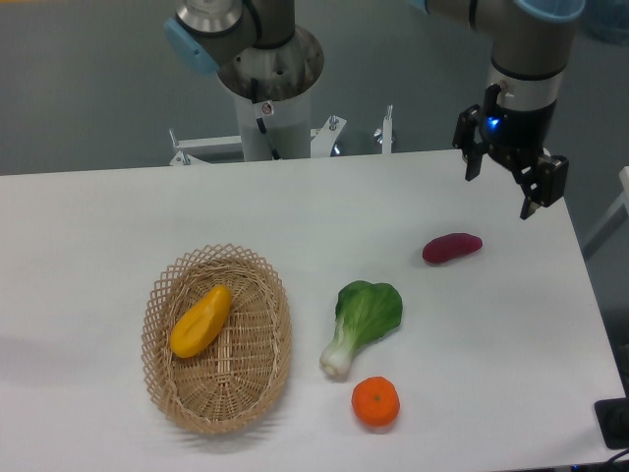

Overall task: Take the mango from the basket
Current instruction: 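Move the open gripper over the wicker basket above the yellow mango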

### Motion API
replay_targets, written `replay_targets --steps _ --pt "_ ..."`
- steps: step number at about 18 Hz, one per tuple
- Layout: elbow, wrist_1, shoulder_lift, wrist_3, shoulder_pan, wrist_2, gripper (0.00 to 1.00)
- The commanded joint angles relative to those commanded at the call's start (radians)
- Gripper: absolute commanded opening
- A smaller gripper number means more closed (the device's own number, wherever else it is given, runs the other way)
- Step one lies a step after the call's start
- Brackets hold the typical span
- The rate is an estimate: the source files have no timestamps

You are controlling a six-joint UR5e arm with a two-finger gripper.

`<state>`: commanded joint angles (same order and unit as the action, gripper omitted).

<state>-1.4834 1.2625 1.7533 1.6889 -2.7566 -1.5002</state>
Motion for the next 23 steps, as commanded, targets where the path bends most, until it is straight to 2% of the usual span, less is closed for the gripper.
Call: replay_targets --steps 8,11,15,20,23 --pt "-0.034 0.003 -0.015 -0.012 0.011 0.012 1.00" --pt "-0.084 -0.005 -0.037 -0.046 0.017 0.034 1.00" --pt "-0.126 -0.005 -0.064 -0.320 0.058 0.123 1.00" --pt "-0.132 -0.003 -0.052 -0.578 0.218 0.127 1.00" --pt "-0.141 -0.027 -0.041 -0.701 0.302 0.127 1.00"
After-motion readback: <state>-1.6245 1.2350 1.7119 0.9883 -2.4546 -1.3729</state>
